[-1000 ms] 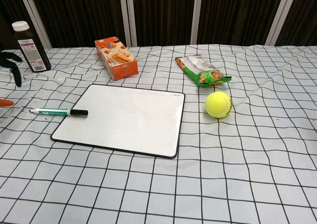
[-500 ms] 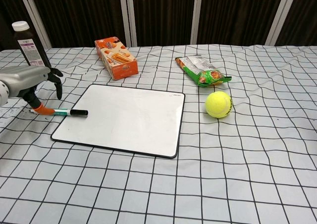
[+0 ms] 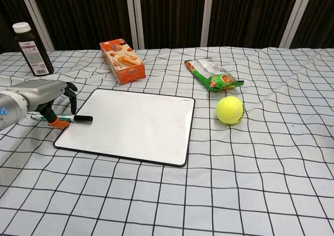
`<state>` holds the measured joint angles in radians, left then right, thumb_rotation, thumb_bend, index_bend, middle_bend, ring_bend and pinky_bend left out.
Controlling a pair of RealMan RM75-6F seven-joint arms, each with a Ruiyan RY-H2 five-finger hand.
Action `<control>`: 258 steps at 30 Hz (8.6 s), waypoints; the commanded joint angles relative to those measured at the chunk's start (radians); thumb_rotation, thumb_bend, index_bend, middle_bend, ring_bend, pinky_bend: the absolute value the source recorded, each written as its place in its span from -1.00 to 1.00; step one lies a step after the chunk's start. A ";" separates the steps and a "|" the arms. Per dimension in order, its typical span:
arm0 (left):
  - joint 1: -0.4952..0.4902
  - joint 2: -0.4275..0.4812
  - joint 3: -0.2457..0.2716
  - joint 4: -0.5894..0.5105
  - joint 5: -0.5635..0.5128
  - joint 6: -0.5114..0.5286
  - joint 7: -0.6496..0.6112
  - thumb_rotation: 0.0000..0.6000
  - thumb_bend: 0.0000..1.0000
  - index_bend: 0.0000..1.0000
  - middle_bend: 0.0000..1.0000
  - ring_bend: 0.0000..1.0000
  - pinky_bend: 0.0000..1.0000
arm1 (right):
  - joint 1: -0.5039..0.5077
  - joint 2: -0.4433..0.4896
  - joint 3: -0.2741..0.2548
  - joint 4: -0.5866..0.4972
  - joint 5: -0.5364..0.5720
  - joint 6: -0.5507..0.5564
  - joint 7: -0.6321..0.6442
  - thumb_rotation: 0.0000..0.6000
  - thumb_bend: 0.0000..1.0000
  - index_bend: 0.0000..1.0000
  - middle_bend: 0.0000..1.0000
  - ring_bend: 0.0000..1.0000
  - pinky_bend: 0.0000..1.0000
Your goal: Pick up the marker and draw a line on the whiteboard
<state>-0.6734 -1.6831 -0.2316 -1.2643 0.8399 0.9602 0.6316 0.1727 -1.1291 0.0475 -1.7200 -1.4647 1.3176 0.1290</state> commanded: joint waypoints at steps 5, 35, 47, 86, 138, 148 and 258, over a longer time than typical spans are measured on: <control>-0.004 -0.009 0.006 0.012 -0.007 0.002 -0.005 1.00 -0.04 0.17 -0.80 -0.97 -0.80 | -0.001 0.001 0.000 -0.002 0.001 0.000 0.002 1.00 -0.35 -1.00 -1.00 -1.00 -1.00; -0.012 -0.050 -0.218 -0.175 0.162 -0.012 -0.732 1.00 0.03 0.40 -0.62 -0.89 -0.75 | 0.001 0.006 0.003 -0.003 0.015 -0.008 0.016 1.00 -0.35 -1.00 -1.00 -1.00 -1.00; -0.057 -0.142 -0.197 -0.071 0.233 -0.037 -0.867 1.00 0.02 0.41 -0.61 -0.89 -0.75 | 0.004 0.007 0.004 -0.002 0.018 -0.014 0.022 1.00 -0.35 -1.00 -1.00 -1.00 -1.00; -0.084 -0.213 -0.171 0.043 0.245 -0.050 -0.971 1.00 0.02 0.42 -0.58 -0.87 -0.70 | 0.004 0.008 0.003 -0.006 0.018 -0.015 0.021 1.00 -0.35 -1.00 -1.00 -1.00 -1.00; 0.017 -0.145 -0.063 -0.137 0.274 -0.009 -0.961 1.00 0.02 0.42 -0.58 -0.87 -0.70 | 0.001 -0.003 0.013 -0.010 0.039 -0.007 -0.010 1.00 -0.35 -1.00 -1.00 -1.00 -1.00; 0.053 -0.119 -0.063 -0.200 0.323 0.047 -1.002 1.00 0.02 0.42 -0.58 -0.87 -0.70 | -0.002 -0.003 0.017 -0.011 0.047 -0.003 -0.013 1.00 -0.35 -1.00 -1.00 -1.00 -1.00; -0.027 0.167 0.043 0.024 0.270 -0.029 -0.276 1.00 -0.09 0.33 -0.64 -0.88 -0.79 | 0.002 0.009 0.015 -0.027 0.063 -0.029 -0.004 1.00 -0.35 -1.00 -1.00 -1.00 -1.00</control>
<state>-0.7036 -1.5268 -0.2287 -1.2239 1.1378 0.9367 0.2872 0.1745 -1.1200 0.0622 -1.7467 -1.4019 1.2887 0.1251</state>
